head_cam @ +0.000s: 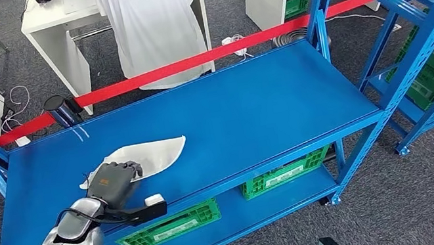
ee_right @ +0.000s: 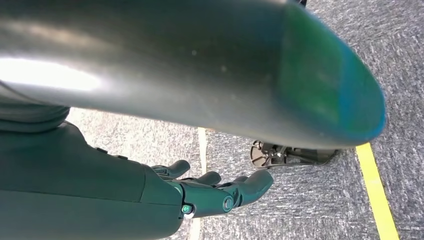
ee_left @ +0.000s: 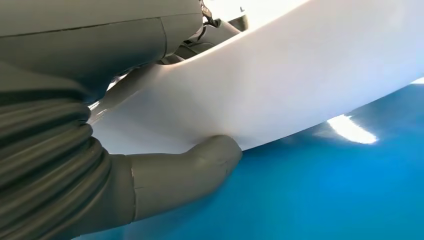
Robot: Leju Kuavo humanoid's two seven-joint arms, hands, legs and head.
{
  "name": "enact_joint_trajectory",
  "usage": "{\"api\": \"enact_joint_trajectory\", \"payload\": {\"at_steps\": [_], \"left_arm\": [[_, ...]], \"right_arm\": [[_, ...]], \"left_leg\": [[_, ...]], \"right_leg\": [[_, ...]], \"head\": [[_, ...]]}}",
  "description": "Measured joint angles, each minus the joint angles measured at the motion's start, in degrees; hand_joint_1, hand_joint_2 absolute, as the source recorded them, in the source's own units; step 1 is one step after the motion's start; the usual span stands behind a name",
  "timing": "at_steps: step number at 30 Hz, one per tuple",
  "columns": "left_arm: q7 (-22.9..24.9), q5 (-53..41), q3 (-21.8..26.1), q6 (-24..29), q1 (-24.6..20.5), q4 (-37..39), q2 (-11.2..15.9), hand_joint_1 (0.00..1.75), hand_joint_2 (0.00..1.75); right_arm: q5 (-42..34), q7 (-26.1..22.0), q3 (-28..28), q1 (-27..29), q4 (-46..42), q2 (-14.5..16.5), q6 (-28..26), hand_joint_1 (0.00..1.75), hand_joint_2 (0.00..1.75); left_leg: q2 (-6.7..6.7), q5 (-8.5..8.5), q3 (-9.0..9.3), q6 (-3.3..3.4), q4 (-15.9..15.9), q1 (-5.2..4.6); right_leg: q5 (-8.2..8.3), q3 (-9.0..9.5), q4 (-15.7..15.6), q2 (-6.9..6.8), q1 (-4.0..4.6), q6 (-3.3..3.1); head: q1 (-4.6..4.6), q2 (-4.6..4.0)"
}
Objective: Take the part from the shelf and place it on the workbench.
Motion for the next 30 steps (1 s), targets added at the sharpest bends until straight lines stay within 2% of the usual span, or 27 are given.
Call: {"api": "enact_joint_trajectory", "payload": {"at_steps": [3, 13, 15, 20, 24, 30], "left_arm": [[-1.3, 0.4, 0.2, 2.3, 0.7, -0.6, -0.4, 1.75, 1.75], [-2.3, 1.7, 0.6, 4.4, 1.7, -1.3, -0.8, 1.75, 1.75], [-4.3, 5.3, 1.5, 4.3, 2.1, -1.6, -1.3, 1.75, 1.75], [-11.9, 20.6, 7.0, -1.9, 3.6, -5.2, -3.1, 1.75, 1.75], [-14.9, 31.2, 10.5, -2.6, 5.8, -16.1, -2.9, 1.75, 1.75], [-12.8, 40.6, 13.1, -2.0, 9.4, -42.4, 1.3, 1.75, 1.75]], "right_arm": [[0.1, -0.2, 0.0, 0.0, 0.0, 0.0, 0.0, 0.0, 0.0], [0.1, -0.1, -0.2, 0.0, 0.0, 0.0, -0.1, 0.0, 0.0], [0.0, 0.0, -0.6, 0.0, 0.0, 0.0, -0.2, 0.0, 0.0], [0.0, 0.5, -1.5, 0.0, 0.0, 0.0, -0.4, 0.0, 0.0], [0.3, 0.0, -2.3, 0.1, 0.0, 0.0, -0.4, 0.0, 0.0], [0.7, -0.6, -3.0, 0.2, 0.0, 0.0, -1.1, 0.0, 0.0]], "left_leg": [[0.02, -0.01, -0.01, 0.01, 0.0, -0.01], [0.03, -0.05, -0.02, 0.07, 0.0, -0.01], [0.02, -0.07, -0.02, 0.1, 0.0, -0.01], [0.02, -0.09, -0.05, 0.13, 0.0, -0.02], [0.02, -0.09, -0.07, 0.14, 0.1, -0.02], [0.04, -0.12, -0.11, 0.16, 0.0, -0.02]], "right_leg": [[0.0, -0.01, 0.0, 0.02, 0.0, 0.0], [-0.01, -0.02, -0.1, 0.02, 0.0, 0.01], [-0.03, -0.02, -0.1, 0.01, 0.0, 0.03], [-0.04, -0.01, -0.1, 0.01, -0.01, 0.07], [-0.04, -0.02, -0.1, 0.01, -0.01, 0.07], [-0.08, -0.06, -0.1, 0.03, 0.01, 0.08]], "head": [[0.0, 0.0], [-0.01, 0.0], [-0.01, 0.0], [0.01, 0.0], [0.0, 0.0], [-0.01, 0.0]]}}
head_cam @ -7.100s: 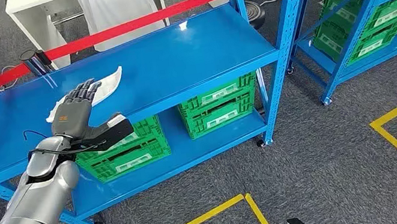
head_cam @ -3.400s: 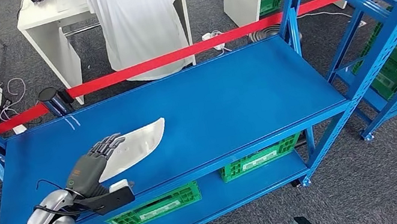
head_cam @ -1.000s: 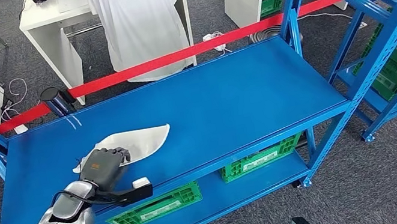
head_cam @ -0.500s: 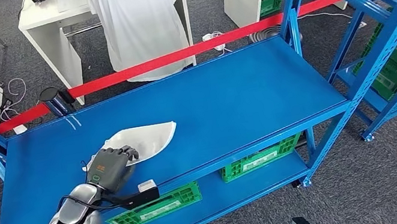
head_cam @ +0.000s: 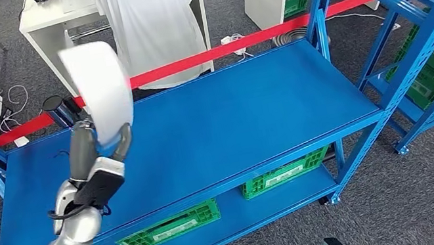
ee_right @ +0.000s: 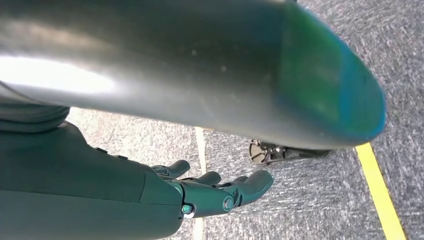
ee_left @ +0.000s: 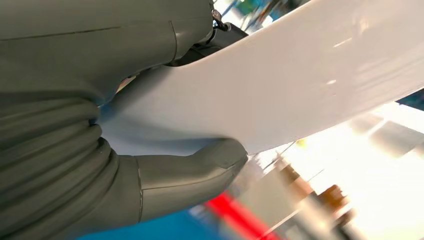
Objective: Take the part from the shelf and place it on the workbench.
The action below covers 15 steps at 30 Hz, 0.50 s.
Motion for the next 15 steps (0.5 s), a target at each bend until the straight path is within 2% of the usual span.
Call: {"api": "enact_joint_trajectory", "payload": {"at_steps": [3, 6, 15], "left_arm": [[0.0, 1.1, 1.3, 1.3, 2.0, -10.2, 2.0, 1.75, 1.75], [-0.3, 1.6, 2.4, 2.0, 4.0, -16.9, 3.2, 1.75, 1.75], [-2.5, 3.3, 4.7, 2.8, 11.1, -28.5, 5.0, 1.75, 1.75]], "right_arm": [[0.2, -0.5, -0.2, 0.0, 0.0, 0.0, 0.0, 0.0, 0.0], [0.5, -0.6, -0.4, 0.0, 0.0, 0.0, 0.0, 0.0, 0.0], [0.6, 0.1, -0.9, -0.1, 0.0, 0.5, -0.2, 0.0, 0.0]], "left_leg": [[0.0, -0.02, 0.0, -0.01, 0.0, 0.0], [-0.01, -0.05, 0.0, 0.02, 0.0, 0.0], [-0.02, -0.36, -0.04, 0.3, 0.3, -0.09]], "right_leg": [[-0.04, 0.0, 0.0, 0.0, 0.01, 0.0], [-0.07, 0.02, 0.0, -0.02, 0.01, 0.02], [-0.15, 0.16, 0.0, -0.03, -0.28, 0.24]], "head": [[0.0, 0.0], [0.01, 0.0], [0.01, 0.0]]}}
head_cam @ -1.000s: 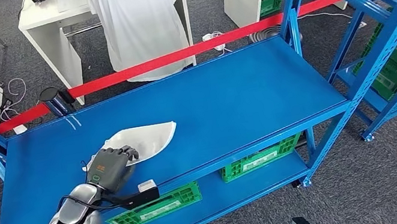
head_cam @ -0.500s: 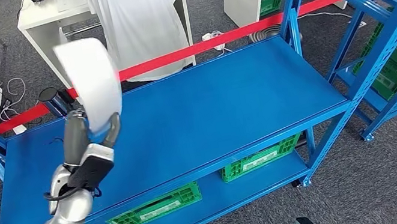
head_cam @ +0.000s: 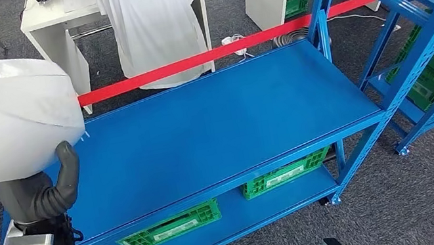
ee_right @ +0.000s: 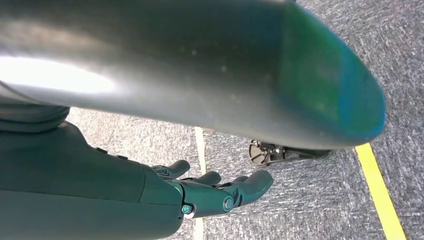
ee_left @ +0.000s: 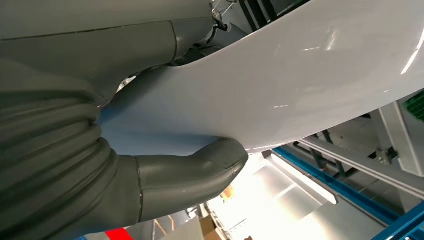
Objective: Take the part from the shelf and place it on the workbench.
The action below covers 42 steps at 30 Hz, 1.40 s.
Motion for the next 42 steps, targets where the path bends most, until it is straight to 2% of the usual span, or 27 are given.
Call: {"api": "enact_joint_trajectory", "payload": {"at_steps": [6, 8, 10, 12, 13, 14, 15, 16, 17, 19, 20, 23, 24, 25, 26, 28, 29, 30, 31, 32, 34, 35, 36, 38, 39, 40, 42], "left_arm": [[0.0, 0.1, 0.6, 0.0, 1.1, -2.5, 0.5, 1.75, 1.75], [-0.1, 0.1, 0.8, 0.0, 1.1, -3.2, 0.5, 1.75, 1.75], [-0.1, -0.2, 0.9, 0.1, 1.1, -4.1, 0.5, 1.75, 1.75], [0.2, -0.7, 0.9, 0.4, 1.3, -4.8, 0.4, 1.75, 1.75], [0.3, -0.9, 0.9, 0.5, 1.5, -5.1, 0.4, 1.75, 1.75], [0.4, -1.2, 0.9, 0.6, 1.8, -5.4, 0.4, 1.75, 1.75], [0.5, -1.6, 0.9, 0.7, 2.1, -5.7, 0.4, 1.75, 1.75], [0.6, -1.9, 0.9, 0.7, 2.3, -6.0, 0.4, 1.75, 1.75], [0.7, -2.2, 0.9, 0.8, 2.5, -6.4, 0.4, 1.75, 1.75], [0.8, -2.7, 0.9, 1.0, 2.9, -7.1, 0.5, 1.75, 1.75], [0.7, -3.0, 0.9, 1.1, 3.1, -7.6, 0.6, 1.75, 1.75], [0.9, -4.1, 1.1, 1.1, 3.7, -9.1, 1.2, 1.75, 1.75], [1.1, -4.5, 1.1, 1.1, 4.0, -9.6, 1.4, 1.75, 1.75], [1.2, -4.9, 1.2, 1.1, 4.3, -10.1, 1.5, 1.75, 1.75], [1.3, -5.1, 1.2, 1.1, 4.6, -10.5, 1.6, 1.75, 1.75], [1.5, -5.3, 1.2, 1.1, 5.1, -11.0, 1.8, 1.75, 1.75], [1.5, -5.4, 1.2, 1.1, 5.4, -11.1, 1.9, 1.75, 1.75], [1.5, -5.4, 1.2, 1.1, 5.5, -11.3, 1.9, 1.75, 1.75], [1.5, -5.4, 1.2, 1.1, 5.7, -11.4, 2.0, 1.75, 1.75], [1.5, -5.4, 1.2, 1.1, 5.7, -11.6, 2.0, 1.75, 1.75], [1.5, -5.7, 1.2, 1.1, 5.8, -12.0, 2.0, 1.75, 1.75], [1.4, -6.0, 1.3, 1.2, 5.8, -12.2, 2.1, 1.75, 1.75], [1.3, -6.4, 1.3, 1.2, 6.0, -12.4, 2.1, 1.75, 1.75], [1.0, -7.0, 1.5, 1.3, 6.3, -12.5, 2.4, 1.75, 1.75], [0.9, -7.1, 1.6, 1.3, 6.5, -12.5, 2.5, 1.75, 1.75], [0.8, -7.2, 1.6, 1.3, 6.6, -12.5, 2.6, 1.75, 1.75], [0.3, -7.1, 1.7, 1.5, 6.8, -12.3, 3.1, 1.75, 1.75]], "right_arm": [[0.0, 0.0, 0.0, 0.0, 0.0, 0.3, 0.0, 0.0, 0.0], [0.2, -0.1, 0.0, 0.0, 0.0, 0.3, 0.0, 0.0, 0.0], [0.4, -0.1, 0.0, 0.0, 0.0, 0.3, 0.0, 0.0, 0.0], [0.6, -0.2, 0.0, 0.0, 0.0, 0.3, 0.1, 0.0, 0.0], [0.6, -0.2, 0.0, 0.0, 0.0, 0.3, 0.1, 0.0, 0.0], [0.7, -0.2, 0.0, 0.0, 0.0, 0.3, 0.0, 0.0, 0.0], [0.8, -0.2, 0.0, 0.0, 0.0, 0.3, 0.0, 0.0, 0.0], [0.9, -0.2, 0.0, 0.0, 0.0, 0.3, 0.1, 0.0, 0.0], [1.0, -0.3, 0.0, 0.0, 0.0, 0.3, 0.1, 0.0, 0.0], [1.1, -0.6, 0.0, -0.1, 0.0, 0.4, 0.2, 0.0, 0.0], [1.2, -0.7, 0.0, -0.2, 0.0, 0.4, 0.2, 0.0, 0.0], [1.7, -0.3, 0.0, -0.2, 0.0, 0.4, 0.1, 0.0, 0.0], [1.9, -0.1, 0.0, -0.2, 0.0, 0.5, 0.1, 0.0, 0.0], [2.0, 0.1, 0.0, -0.1, 0.0, 0.5, 0.1, 0.0, 0.0], [2.1, 0.2, 0.0, -0.1, 0.0, 0.6, 0.1, 0.0, 0.0], [2.2, 0.2, 0.0, -0.1, 0.0, 0.6, 0.1, 0.0, 0.0], [2.2, 0.2, 0.0, -0.1, 0.0, 0.6, 0.1, 0.0, 0.0], [2.2, 0.2, 0.0, -0.1, 0.0, 0.6, 0.1, 0.0, 0.0], [2.2, 0.2, 0.0, -0.1, 0.0, 0.6, 0.1, 0.0, 0.0], [2.2, 0.2, 0.0, -0.1, 0.0, 0.6, 0.1, 0.0, 0.0], [2.2, 0.2, 0.0, -0.1, 0.0, 0.6, 0.1, 0.0, 0.0], [2.3, 0.2, 0.0, -0.2, 0.0, 0.6, 0.1, 0.0, 0.0], [2.4, 0.2, 0.0, -0.2, 0.0, 0.6, 0.2, 0.0, 0.0], [2.8, 0.4, 0.0, -0.2, 0.0, 0.7, 0.3, 0.0, 0.0], [2.9, 0.6, 0.0, -0.1, 0.0, 0.7, 0.3, 0.0, 0.0], [3.1, 0.7, 0.0, 0.0, 0.0, 0.7, 0.3, 0.0, 0.0], [3.3, 0.9, 0.1, 0.0, 0.0, 0.8, 0.5, 0.0, 0.0]], "left_leg": [[0.0, -0.32, 0.01, 0.7, 0.4, -0.37], [0.13, 0.17, 0.27, 1.07, -0.2, -0.08], [0.32, 0.8, 0.51, 1.47, -0.9, 0.33], [0.45, 0.97, 0.36, 1.67, -0.9, 0.39], [0.5, 0.98, 0.2, 1.66, -0.9, 0.39], [0.54, 1.0, 0.02, 1.62, -0.7, 0.42], [0.57, 1.04, -0.21, 1.54, -0.5, 0.49], [0.57, 1.08, -0.46, 1.42, -0.2, 0.6], [0.56, 1.12, -0.75, 1.22, 0.1, 0.71], [0.42, 1.28, -1.2, 0.54, 0.6, 0.74], [0.34, 1.44, -1.36, 0.12, 0.8, 0.69], [0.19, 1.91, -1.8, -1.23, 0.8, 0.7], [0.2, 1.0, -2.26, -1.64, 1.5, 0.79], [0.22, -0.83, -2.97, -1.99, 3.2, 0.92], [0.27, -3.4, -3.94, -2.3, 6.0, 1.07], [0.31, -8.09, -5.81, -2.75, 13.2, 1.22], [0.31, -8.98, -6.0, -2.85, 15.7, 1.25], [0.31, -8.71, -5.26, -2.84, 16.4, 1.25], [0.31, -7.55, -3.49, -2.72, 15.0, 1.24], [0.3, -6.16, -0.72, -2.48, 11.6, 1.23], [0.28, -5.32, 5.19, -1.86, 3.3, 1.03], [0.27, -5.46, 6.93, -1.55, 0.5, 0.85], [0.26, -5.71, 7.6, -1.27, -0.9, 0.63], [0.31, -4.79, 7.02, -0.55, -1.6, 0.54], [0.4, -4.13, 6.69, -0.16, -1.8, 0.63], [0.49, -3.38, 6.22, 0.21, -2.1, 0.78], [0.64, -1.95, 4.86, 0.69, -2.2, 0.86]], "right_leg": [[-0.05, 0.27, -0.2, -0.02, -0.27, 0.73], [-0.33, 0.35, 0.0, -0.01, -0.19, 1.13], [-2.86, -0.61, 2.9, -0.03, -0.07, 1.37], [-7.17, -3.19, 9.7, -0.08, -0.06, 1.49], [-8.62, -4.37, 12.9, -0.08, -0.08, 1.56], [-9.04, -4.85, 14.7, -0.09, -0.1, 1.61], [-8.35, -4.28, 14.3, -0.1, -0.14, 1.64], [-6.87, -2.65, 11.7, -0.11, -0.2, 1.67], [-5.43, -0.27, 7.6, -0.15, -0.28, 1.69], [-3.32, 3.05, 1.8, -0.02, -0.08, 1.26], [-3.08, 3.57, 0.7, 0.07, 0.04, 0.85], [-2.37, 2.74, 0.5, 0.09, 0.12, -0.69], [-1.93, 2.35, 0.4, 0.01, 0.04, -1.2], [-1.46, 1.9, 0.3, -0.09, -0.04, -1.61], [-1.0, 1.39, 0.3, -0.18, -0.06, -1.9], [-0.09, 0.22, 0.4, -0.27, 0.03, -2.05], [0.38, -0.39, 0.4, -0.32, 0.08, -2.03], [0.86, -1.0, 0.4, -0.35, 0.12, -1.96], [1.33, -1.58, 0.4, -0.38, 0.16, -1.88], [1.79, -2.08, 0.4, -0.38, 0.19, -1.74], [2.68, -2.76, 0.4, -0.3, 0.28, -1.26], [3.13, -2.87, 0.3, -0.27, 0.26, -0.92], [3.61, -2.91, 0.1, -0.25, 0.2, -0.54], [4.5, -3.02, -0.4, -0.19, 0.1, 0.23], [4.17, -3.35, -0.3, -0.16, 0.07, 0.54], [2.81, -3.85, 0.6, -0.14, 0.1, 0.79], [-2.7, -5.46, 5.7, -0.16, 0.15, 0.97]], "head": [[-0.01, 0.0], [0.01, 0.0], [0.14, 0.0], [0.27, 0.0], [0.3, 0.0], [0.3, 0.0], [0.31, 0.0], [0.31, 0.0], [0.33, 0.0], [0.36, 0.0], [0.37, 0.0], [0.31, 0.0], [0.24, 0.0], [0.14, 0.0], [0.05, 0.0], [-0.04, 0.0], [-0.03, 0.0], [-0.04, 0.0], [-0.05, 0.0], [-0.05, 0.0], [0.01, 0.0], [0.03, 0.0], [-0.01, 0.0], [-0.2, 0.0], [-0.29, 0.0], [-0.23, 0.0], [-0.01, 0.0]]}}
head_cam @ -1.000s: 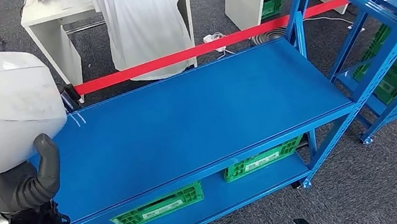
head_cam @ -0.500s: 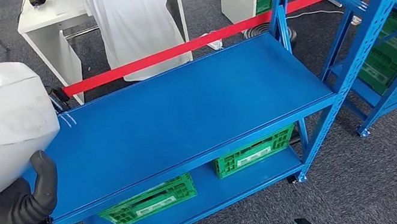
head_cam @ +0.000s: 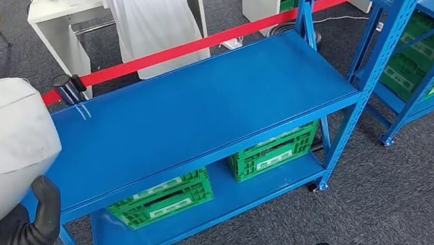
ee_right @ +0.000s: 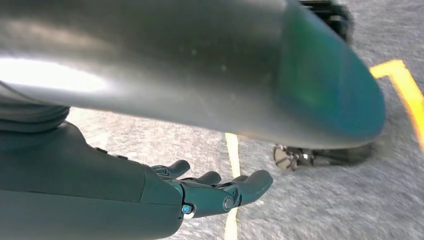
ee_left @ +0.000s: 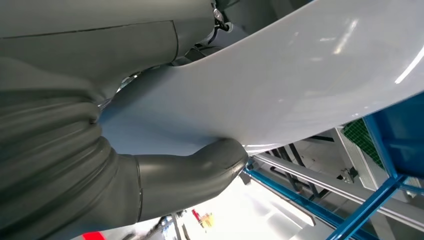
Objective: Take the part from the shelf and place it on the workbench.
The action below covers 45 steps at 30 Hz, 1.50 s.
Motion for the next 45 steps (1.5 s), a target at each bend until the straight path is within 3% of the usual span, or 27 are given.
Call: {"api": "enact_joint_trajectory", "payload": {"at_steps": [1, 2, 4, 6, 8, 10, 12, 13, 16, 17, 19, 21, 23, 24, 27, 28, 29, 31, 32, 33, 34, 36, 37, 39, 41, 43, 45], "left_arm": [[-0.5, 0.2, 0.1, 0.2, 0.2, 0.1, 0.4, 1.75, 1.75], [-1.0, 0.4, 0.2, 0.4, 0.4, 0.3, 0.9, 1.75, 1.75], [-2.0, 0.9, 0.4, 1.0, 0.9, 0.7, 1.8, 1.75, 1.75], [-2.7, 1.1, 0.5, 1.6, 1.5, 1.0, 2.4, 1.75, 1.75], [-3.2, 0.9, 0.7, 2.3, 1.9, 1.1, 2.9, 1.75, 1.75], [-3.7, 1.0, 0.9, 2.9, 2.2, 1.1, 3.3, 1.75, 1.75], [-4.3, 1.6, 1.0, 3.3, 2.5, 1.3, 3.8, 1.75, 1.75], [-4.6, 2.0, 1.0, 3.5, 2.7, 1.4, 4.1, 1.75, 1.75], [-4.9, 2.2, 1.0, 4.1, 3.2, 1.5, 4.4, 1.75, 1.75], [-5.0, 2.1, 1.0, 4.4, 3.5, 1.6, 4.5, 1.75, 1.75], [-4.9, 1.8, 1.0, 4.7, 4.1, 1.5, 4.5, 1.75, 1.75], [-4.6, 1.2, 1.0, 5.0, 4.3, 1.4, 4.4, 1.75, 1.75], [-4.4, 0.7, 1.0, 5.1, 4.4, 1.2, 4.4, 1.75, 1.75], [-4.4, 0.5, 1.1, 5.2, 4.4, 1.0, 4.4, 1.75, 1.75], [-4.3, 0.3, 1.1, 5.5, 4.4, 0.9, 4.3, 1.75, 1.75], [-4.2, 0.2, 1.1, 5.5, 4.4, 0.9, 4.1, 1.75, 1.75], [-4.1, 0.0, 1.1, 5.5, 4.4, 0.8, 4.0, 1.75, 1.75], [-3.8, -0.4, 1.1, 5.5, 4.7, 0.7, 3.7, 1.75, 1.75], [-3.7, -0.6, 1.1, 5.5, 4.9, 0.7, 3.6, 1.75, 1.75], [-3.7, -0.6, 1.1, 5.5, 5.2, 0.7, 3.5, 1.75, 1.75], [-3.7, -0.7, 1.1, 5.5, 5.4, 0.6, 3.5, 1.75, 1.75], [-3.7, -0.7, 1.1, 5.5, 5.6, 0.6, 3.4, 1.75, 1.75], [-3.7, -0.7, 1.1, 5.5, 5.7, 0.5, 3.4, 1.75, 1.75], [-3.7, -0.8, 1.2, 5.5, 5.8, 0.2, 3.3, 1.75, 1.75], [-3.7, -1.0, 1.4, 5.5, 5.9, -0.1, 3.2, 1.75, 1.75], [-3.4, -1.4, 1.5, 5.5, 6.0, -0.2, 3.0, 1.75, 1.75], [-3.2, -1.6, 1.8, 5.4, 6.1, -0.2, 3.0, 1.75, 1.75]], "right_arm": [[0.1, 0.0, 0.0, -0.1, 0.0, 0.0, 0.1, 0.0, 0.0], [0.3, -0.1, 0.1, -0.1, 0.0, 0.0, 0.1, 0.0, 0.0], [0.4, -0.4, 0.1, -0.2, 0.0, -0.1, 0.2, 0.0, 0.0], [0.4, -0.7, 0.1, -0.3, 0.0, -0.2, 0.3, 0.0, 0.0], [0.6, -1.0, 0.1, -0.5, 0.0, -0.3, 0.6, 0.0, 0.0], [0.8, -1.1, 0.1, -0.7, 0.0, -0.3, 0.7, 0.0, 0.0], [0.8, -0.8, 0.1, -0.7, 0.0, -0.3, 0.4, 0.0, 0.0], [0.7, -0.6, 0.1, -0.7, 0.0, -0.3, 0.2, 0.0, 0.0], [0.7, -0.7, 0.1, -0.8, 0.0, -0.4, 0.3, 0.0, 0.0], [0.8, -0.7, 0.1, -0.8, 0.0, -0.4, 0.4, 0.0, 0.0], [0.9, -0.5, 0.1, -0.8, 0.0, -0.5, 0.5, 0.0, 0.0], [0.9, -0.4, 0.1, -0.9, 0.0, -0.5, 0.4, 0.0, 0.0], [0.9, -0.6, 0.1, -1.0, 0.0, -0.5, 0.5, 0.0, 0.0], [0.9, -0.7, 0.1, -1.0, 0.0, -0.5, 0.5, 0.0, 0.0], [1.0, -0.7, 0.1, -0.9, 0.0, -0.5, 0.7, 0.0, 0.0], [1.1, -0.6, 0.1, -0.8, 0.0, -0.5, 0.7, 0.0, 0.0], [1.2, -0.5, 0.1, -0.7, 0.0, -0.5, 0.8, 0.0, 0.0], [1.2, -0.6, 0.1, -0.7, 0.0, -0.4, 1.2, 0.0, 0.0], [1.2, -0.7, 0.1, -0.8, 0.0, -0.4, 1.4, 0.0, 0.0], [1.2, -0.8, 0.1, -0.8, 0.0, -0.4, 1.6, 0.0, 0.0], [1.1, -0.8, 0.1, -0.8, 0.0, -0.4, 1.7, 0.0, 0.0], [1.1, -0.8, 0.1, -0.9, 0.0, -0.4, 1.8, 0.0, 0.0], [1.1, -0.8, 0.1, -1.0, 0.0, -0.4, 1.8, 0.0, 0.0], [1.0, -0.8, 0.1, -1.2, 0.0, -0.4, 1.8, 0.0, 0.0], [0.7, -0.5, 0.1, -1.2, 0.0, -0.4, 1.7, 0.0, 0.0], [0.2, -0.4, 0.1, -1.1, 0.0, -0.4, 1.6, 0.0, 0.0], [-0.3, -0.5, 0.0, -1.1, 0.0, -0.3, 1.6, 0.0, 0.0]], "left_leg": [[0.04, 0.61, -0.9, 0.14, 0.1, -0.07], [0.1, 1.2, -1.86, 0.22, 0.3, -0.14], [0.18, 2.21, -3.83, 0.17, 1.0, -0.23], [0.19, 3.04, -5.65, -0.12, 1.9, -0.24], [0.2, 3.72, -6.74, -0.66, 2.6, -0.32], [0.23, 4.54, -7.02, -1.34, 2.7, -0.3], [0.13, 4.51, -7.32, -2.06, 2.9, -0.14], [0.06, 3.08, -7.78, -2.41, 3.8, -0.06], [0.0, -5.02, -10.05, -3.3, 12.3, 0.32], [0.0, -6.39, -10.48, -3.51, 15.6, 0.44], [0.0, -5.05, -9.32, -3.67, 18.0, 0.59], [-0.03, -2.3, -4.46, -3.44, 13.0, 0.69], [-0.13, -2.68, 1.51, -2.93, 4.7, 0.47], [-0.19, -3.34, 3.08, -2.61, 1.9, 0.29], [-0.04, -2.53, 2.53, -1.31, 0.2, -0.06], [0.1, -1.84, 1.94, -0.76, 0.2, -0.02], [0.23, -1.09, 1.27, -0.3, 0.0, 0.09], [0.34, 0.39, -0.48, 0.24, 0.2, 0.04], [0.37, 1.14, -1.49, 0.29, 0.4, -0.02], [0.41, 1.84, -2.61, 0.28, 0.6, -0.06], [0.44, 2.49, -3.75, 0.2, 0.9, -0.07], [0.45, 3.65, -5.95, -0.11, 1.7, -0.01], [0.43, 4.14, -6.91, -0.37, 2.2, -0.04], [0.4, 5.01, -7.91, -1.01, 2.9, -0.12], [0.43, 6.07, -8.01, -1.73, 2.8, -0.08], [0.32, 5.93, -8.44, -2.43, 2.8, 0.1], [0.19, 1.34, -9.62, -3.06, 6.0, 0.3]], "right_leg": [[-2.55, -0.77, 3.6, -0.01, 0.07, -0.02], [-3.87, -1.22, 6.9, -0.01, 0.15, -0.09], [-2.36, 0.18, 8.9, -0.01, 0.29, -0.31], [-0.15, 5.26, 3.5, -0.02, 0.36, -0.64], [-1.1, 10.27, -3.7, 0.05, 0.63, -1.07], [-2.0, 11.63, -6.3, 0.13, 0.92, -1.61], [-1.0, 10.86, -6.4, -0.07, 0.78, -2.4], [-0.37, 10.32, -6.5, -0.2, 0.69, -2.85], [1.56, 8.15, -6.5, -0.43, 0.61, -3.56], [2.21, 7.34, -6.5, -0.45, 0.62, -3.53], [3.48, 5.67, -6.2, -0.47, 0.63, -3.31], [4.66, 4.12, -6.0, -0.49, 0.62, -2.92], [5.76, 3.24, -6.0, -0.42, 0.69, -2.33], [6.32, 3.06, -6.1, -0.38, 0.66, -1.98], [7.46, 2.49, -6.4, -0.25, 0.37, -0.87], [6.29, 2.01, -5.7, -0.19, 0.29, -0.6], [3.95, 1.29, -3.9, -0.14, 0.25, -0.4], [-2.34, -0.49, 2.9, -0.13, 0.18, -0.23], [-4.3, -1.17, 6.7, -0.12, 0.18, -0.17], [-4.77, -1.31, 9.5, -0.12, 0.19, -0.13], [-3.82, -0.64, 10.7, -0.12, 0.19, -0.14], [-0.54, 3.66, 7.1, -0.14, 0.18, -0.24], [-0.34, 6.93, 2.9, -0.14, 0.24, -0.34], [-2.08, 11.88, -4.3, -0.04, 0.46, -0.69], [-2.94, 12.66, -6.5, 0.07, 0.7, -1.28], [-1.65, 11.54, -6.6, -0.17, 0.6, -2.14], [0.04, 9.89, -6.8, -0.43, 0.44, -2.9]], "head": [[0.1, 0.0], [0.13, 0.0], [0.13, 0.0], [0.16, 0.0], [0.21, 0.0], [0.33, 0.0], [0.39, 0.0], [0.32, 0.0], [0.06, 0.0], [0.04, 0.0], [0.05, 0.0], [0.05, 0.0], [0.11, 0.0], [0.11, 0.0], [0.0, 0.0], [0.02, 0.0], [0.06, 0.0], [0.21, 0.0], [0.24, 0.0], [0.25, 0.0], [0.27, 0.0], [0.28, 0.0], [0.32, 0.0], [0.41, 0.0], [0.49, 0.0], [0.5, 0.0], [0.37, 0.0]]}}
